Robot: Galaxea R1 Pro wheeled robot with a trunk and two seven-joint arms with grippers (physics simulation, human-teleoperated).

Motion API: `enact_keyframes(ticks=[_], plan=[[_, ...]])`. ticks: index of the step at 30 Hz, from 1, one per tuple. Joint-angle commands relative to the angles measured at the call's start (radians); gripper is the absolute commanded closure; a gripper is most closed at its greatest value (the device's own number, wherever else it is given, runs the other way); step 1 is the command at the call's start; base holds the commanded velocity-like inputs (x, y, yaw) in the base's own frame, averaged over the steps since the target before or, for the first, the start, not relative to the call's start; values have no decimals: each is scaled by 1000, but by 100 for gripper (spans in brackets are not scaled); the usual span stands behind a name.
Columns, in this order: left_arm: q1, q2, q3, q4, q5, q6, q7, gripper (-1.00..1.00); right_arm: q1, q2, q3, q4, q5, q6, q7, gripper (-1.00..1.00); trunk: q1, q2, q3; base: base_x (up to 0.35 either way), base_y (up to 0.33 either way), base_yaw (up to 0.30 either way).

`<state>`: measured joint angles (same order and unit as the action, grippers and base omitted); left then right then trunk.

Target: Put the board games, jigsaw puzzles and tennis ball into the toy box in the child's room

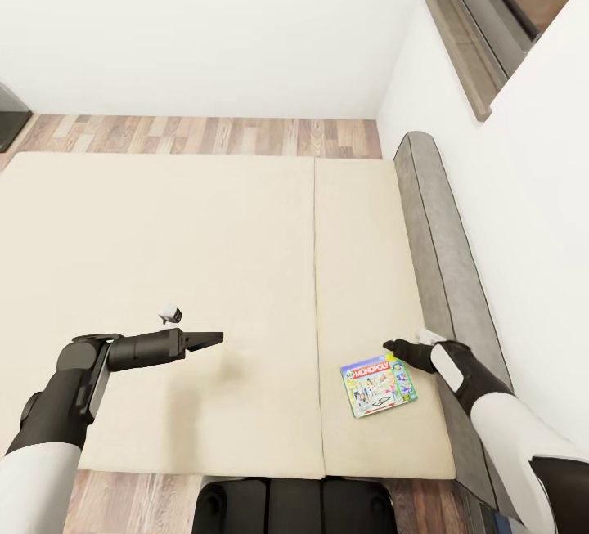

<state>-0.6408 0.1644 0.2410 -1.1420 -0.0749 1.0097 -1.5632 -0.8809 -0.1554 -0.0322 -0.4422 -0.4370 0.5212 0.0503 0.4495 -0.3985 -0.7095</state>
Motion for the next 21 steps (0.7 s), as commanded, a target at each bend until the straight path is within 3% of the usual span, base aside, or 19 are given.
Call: enact_keyframes(ticks=[1,17,21], plan=[[0,0,1,-1,-8,10,-8,-100,0,0,-3,2,1,5,3,-100,1,-2,-1,0,0,0],[-1,1,3,2,-8,10,-8,-100,39,-2,-1,73,4,-80,5,-100,1,-2,-1,0,0,0],[-1,1,3,2,-8,10,-8,-100,52,-1,9,75,35,-84,6,-100,1,-2,-1,0,0,0]])
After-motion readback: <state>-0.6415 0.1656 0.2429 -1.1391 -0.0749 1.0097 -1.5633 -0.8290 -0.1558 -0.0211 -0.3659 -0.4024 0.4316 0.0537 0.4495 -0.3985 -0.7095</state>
